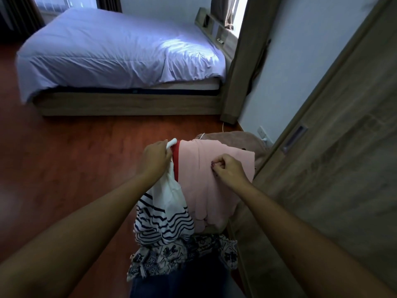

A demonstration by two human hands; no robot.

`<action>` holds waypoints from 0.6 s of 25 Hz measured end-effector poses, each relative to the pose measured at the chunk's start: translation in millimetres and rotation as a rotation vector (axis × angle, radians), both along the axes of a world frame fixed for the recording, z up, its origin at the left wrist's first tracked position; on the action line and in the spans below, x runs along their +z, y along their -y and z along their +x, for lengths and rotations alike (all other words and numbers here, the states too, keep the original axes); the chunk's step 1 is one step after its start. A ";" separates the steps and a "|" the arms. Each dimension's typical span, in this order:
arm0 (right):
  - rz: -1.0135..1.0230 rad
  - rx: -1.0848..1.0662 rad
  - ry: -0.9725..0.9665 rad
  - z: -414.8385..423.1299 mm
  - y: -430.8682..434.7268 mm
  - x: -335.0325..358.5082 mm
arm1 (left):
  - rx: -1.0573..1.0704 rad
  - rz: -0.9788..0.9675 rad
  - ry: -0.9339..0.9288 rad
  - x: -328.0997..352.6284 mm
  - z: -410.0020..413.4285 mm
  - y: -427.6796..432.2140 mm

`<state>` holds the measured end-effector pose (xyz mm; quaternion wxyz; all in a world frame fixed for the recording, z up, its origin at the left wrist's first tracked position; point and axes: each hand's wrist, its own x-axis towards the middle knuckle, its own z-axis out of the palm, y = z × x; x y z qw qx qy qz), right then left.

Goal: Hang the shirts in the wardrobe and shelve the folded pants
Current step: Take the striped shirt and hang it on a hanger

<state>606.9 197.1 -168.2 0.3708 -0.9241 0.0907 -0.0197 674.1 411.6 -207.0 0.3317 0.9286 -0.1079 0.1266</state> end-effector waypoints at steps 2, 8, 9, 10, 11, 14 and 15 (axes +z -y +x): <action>0.007 0.012 -0.023 -0.2 0.3 1.5 | 0.068 -0.119 -0.006 12.1 -2.4 -3.5; 0.076 0.056 -0.038 -18.5 4.3 16.3 | 0.087 -0.763 -0.241 81.7 -27.7 -42.3; 0.111 0.059 -0.041 -21.8 3.1 20.3 | 0.023 -0.826 -0.218 98.3 -32.6 -48.2; 0.150 0.067 -0.037 -28.5 2.1 27.3 | -0.046 -0.865 -0.183 117.5 -40.6 -50.5; 0.190 0.082 -0.027 -34.9 0.8 35.0 | -0.110 -0.881 -0.145 136.9 -50.0 -48.9; 0.261 0.164 0.088 -59.9 -0.2 69.8 | -0.261 -0.892 -0.083 193.4 -86.1 -30.2; 0.273 0.179 0.146 -69.8 1.4 83.9 | -0.318 -0.888 -0.064 212.4 -101.8 -20.2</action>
